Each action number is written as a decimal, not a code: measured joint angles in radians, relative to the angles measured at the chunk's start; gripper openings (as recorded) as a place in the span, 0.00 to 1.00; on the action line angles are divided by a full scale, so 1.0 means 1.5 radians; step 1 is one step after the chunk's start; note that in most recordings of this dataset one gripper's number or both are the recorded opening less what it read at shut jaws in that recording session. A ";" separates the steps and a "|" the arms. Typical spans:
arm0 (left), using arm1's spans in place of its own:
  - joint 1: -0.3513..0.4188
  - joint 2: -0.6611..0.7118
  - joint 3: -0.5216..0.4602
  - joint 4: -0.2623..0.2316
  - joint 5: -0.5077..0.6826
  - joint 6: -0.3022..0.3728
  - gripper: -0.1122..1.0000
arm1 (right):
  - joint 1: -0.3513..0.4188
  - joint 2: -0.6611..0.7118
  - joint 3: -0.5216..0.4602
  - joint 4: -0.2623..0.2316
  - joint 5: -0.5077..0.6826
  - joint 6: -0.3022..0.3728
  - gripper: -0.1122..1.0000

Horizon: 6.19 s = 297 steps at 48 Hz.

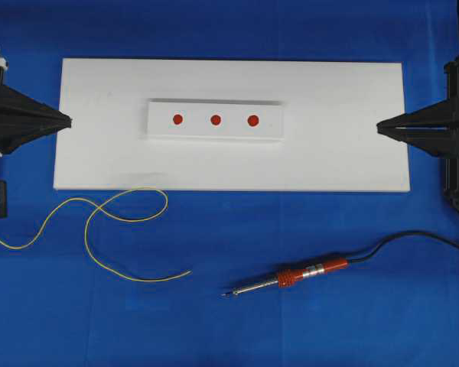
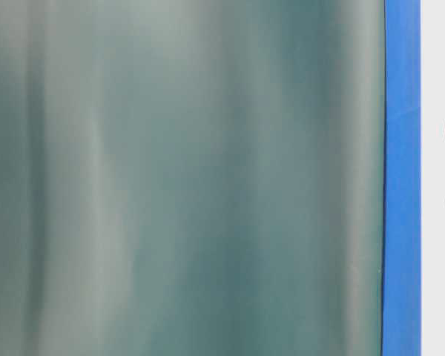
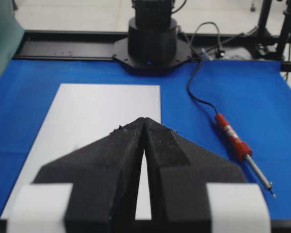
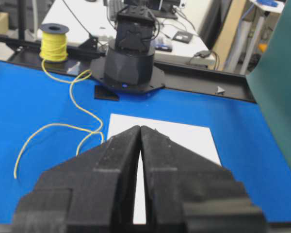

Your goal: Touch the tip of the soldering iron to the tip of the solder at the mark.

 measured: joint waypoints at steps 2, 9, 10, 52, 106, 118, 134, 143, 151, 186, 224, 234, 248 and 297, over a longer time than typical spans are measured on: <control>-0.005 0.000 0.001 0.000 0.001 -0.004 0.10 | 0.004 0.000 -0.001 0.000 0.000 0.006 0.09; -0.053 0.001 0.000 0.000 0.001 -0.008 0.10 | 0.041 0.013 -0.013 0.002 0.000 0.022 0.05; -0.060 0.003 0.000 0.000 0.001 -0.010 0.10 | 0.047 0.016 -0.014 0.002 0.000 0.027 0.05; -0.312 0.368 -0.033 0.000 -0.127 -0.080 0.89 | 0.285 0.356 -0.041 0.059 -0.093 0.135 0.92; -0.311 0.776 -0.106 -0.008 -0.262 -0.084 0.34 | 0.380 0.801 -0.076 0.256 -0.367 0.129 0.59; -0.296 0.776 -0.116 -0.008 -0.199 -0.084 0.12 | 0.376 0.802 -0.077 0.269 -0.366 0.121 0.16; -0.290 0.751 -0.119 -0.009 -0.167 -0.082 0.12 | 0.374 0.787 -0.077 0.270 -0.361 0.123 0.16; -0.285 0.686 -0.128 -0.009 -0.075 -0.085 0.12 | 0.364 0.718 -0.077 0.270 -0.289 0.106 0.16; -0.283 0.612 -0.154 -0.008 0.051 -0.086 0.12 | 0.338 0.634 -0.087 0.270 -0.171 0.077 0.16; -0.227 0.476 -0.247 -0.005 0.369 -0.086 0.12 | 0.175 0.455 -0.171 0.253 0.214 0.038 0.16; 0.079 0.495 -0.311 0.000 0.427 -0.016 0.12 | -0.149 0.455 -0.211 0.130 0.354 0.037 0.16; 0.087 0.496 -0.311 0.000 0.427 -0.015 0.12 | -0.151 0.455 -0.212 0.126 0.358 0.037 0.16; 0.087 0.494 -0.305 0.000 0.470 -0.030 0.12 | -0.151 0.459 -0.225 0.125 0.368 0.038 0.16; 0.102 0.552 -0.272 0.000 0.452 -0.057 0.12 | -0.142 0.524 -0.287 0.124 0.377 0.037 0.16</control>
